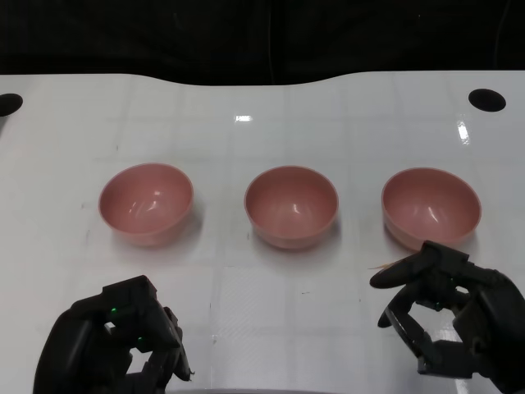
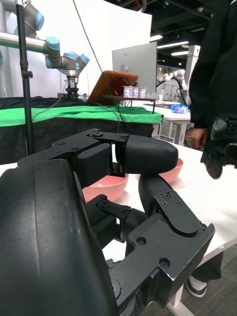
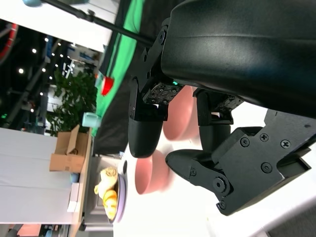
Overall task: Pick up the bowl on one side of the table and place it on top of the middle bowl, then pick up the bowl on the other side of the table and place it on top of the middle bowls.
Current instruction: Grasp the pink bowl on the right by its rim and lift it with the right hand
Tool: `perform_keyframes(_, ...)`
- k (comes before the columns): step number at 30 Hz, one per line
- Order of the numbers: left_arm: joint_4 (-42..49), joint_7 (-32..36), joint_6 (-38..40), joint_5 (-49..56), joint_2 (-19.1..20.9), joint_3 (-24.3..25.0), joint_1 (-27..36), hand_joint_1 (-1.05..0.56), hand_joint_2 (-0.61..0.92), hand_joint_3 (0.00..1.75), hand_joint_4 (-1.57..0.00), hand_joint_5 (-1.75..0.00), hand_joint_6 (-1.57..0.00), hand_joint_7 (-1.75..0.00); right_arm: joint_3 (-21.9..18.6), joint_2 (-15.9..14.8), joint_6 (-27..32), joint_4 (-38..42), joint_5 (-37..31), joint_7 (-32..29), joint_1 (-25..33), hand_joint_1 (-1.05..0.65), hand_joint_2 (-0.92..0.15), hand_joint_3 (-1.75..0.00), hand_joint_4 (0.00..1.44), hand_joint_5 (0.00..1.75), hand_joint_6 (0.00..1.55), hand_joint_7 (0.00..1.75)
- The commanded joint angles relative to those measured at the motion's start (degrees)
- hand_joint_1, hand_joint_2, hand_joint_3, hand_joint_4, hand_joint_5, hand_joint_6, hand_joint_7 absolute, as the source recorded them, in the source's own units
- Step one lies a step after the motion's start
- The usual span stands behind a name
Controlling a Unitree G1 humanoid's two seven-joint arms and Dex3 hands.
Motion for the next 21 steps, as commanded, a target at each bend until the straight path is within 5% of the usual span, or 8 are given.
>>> perform_keyframes(1,0.16,0.05,-0.42,0.41,0.67,0.50,0.28,-0.16,0.36,1.26,-1.03,-1.53,-1.00,-1.35,-1.55,-1.83,-2.37,0.97,-1.46,-0.48,-1.33,-0.29,-0.67,-0.53,0.57,1.07,0.59,0.62)
perform_keyframes(9,-0.16,-0.18,-0.49,-0.06,0.45,0.61,0.50,-0.14,0.37,1.25,-1.03,-1.52,-1.01,-1.33,-3.65,-5.28,-5.15,1.82,-8.69,-3.04,-3.83,-0.41,-0.87,-0.07,0.43,0.79,0.49,0.37)
perform_keyframes(21,0.00,0.07,-1.17,-0.33,-0.27,0.51,0.21,-0.16,0.43,1.21,-1.03,-1.54,-1.02,-1.33,-2.39,-11.07,3.28,-5.22,-33.79,-9.59,-5.94,-0.52,-0.85,0.00,0.16,0.77,0.32,0.15)
